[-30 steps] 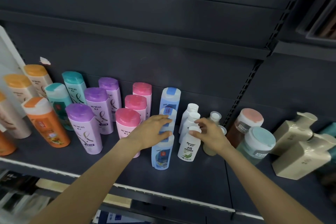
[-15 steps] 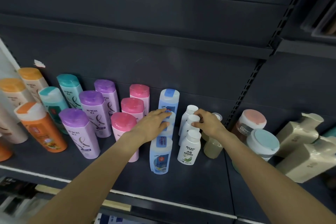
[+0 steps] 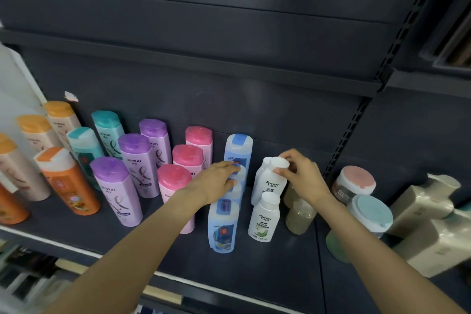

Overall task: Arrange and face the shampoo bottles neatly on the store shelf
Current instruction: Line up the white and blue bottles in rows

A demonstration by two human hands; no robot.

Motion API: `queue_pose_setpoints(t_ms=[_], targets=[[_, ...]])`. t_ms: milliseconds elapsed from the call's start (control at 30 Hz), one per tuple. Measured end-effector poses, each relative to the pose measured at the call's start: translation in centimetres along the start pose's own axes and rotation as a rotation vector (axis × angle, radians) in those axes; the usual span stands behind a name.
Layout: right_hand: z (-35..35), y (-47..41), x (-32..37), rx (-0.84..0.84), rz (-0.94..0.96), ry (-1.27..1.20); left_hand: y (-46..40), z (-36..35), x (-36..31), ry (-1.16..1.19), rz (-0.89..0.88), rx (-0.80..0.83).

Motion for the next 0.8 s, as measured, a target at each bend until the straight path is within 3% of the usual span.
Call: queue_pose_setpoints(t_ms=[333, 433, 567, 700, 800], targets=[[8.6, 0.5, 4.3, -0.251, 0.081, -0.400, 0.8, 4.2, -4.1, 0.220, -0.015, -0.279], [10.2, 1.2, 3.5, -0.317, 0.019, -0.609, 1.3, 4.7, -4.0, 0.602, 0.125, -0.289], [10.8, 1.7, 2.3, -0.330, -0.047, -0.837, 1.9, 2.2, -3.9, 1.173, 0.407, -0.057], [10.7, 1.8, 2.1, -0.314, -0.035, -0.949, 2.5, 1.7, -5.2, 1.579, 0.426, 0.040], [10.7, 1.8, 2.1, -0.271, -0.024, -0.974, 2.9, 2.2, -5.5, 1.641, 0.382, 0.004]])
Point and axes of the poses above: each hand's wrist, its own y-axis away from the middle knuckle, its own z-axis out of the back of the hand, x = y × z, the point moved 9 cm from there along -y, towards the middle knuckle, and after that the axes turned 2 degrees about z, right-handed, at the moved point
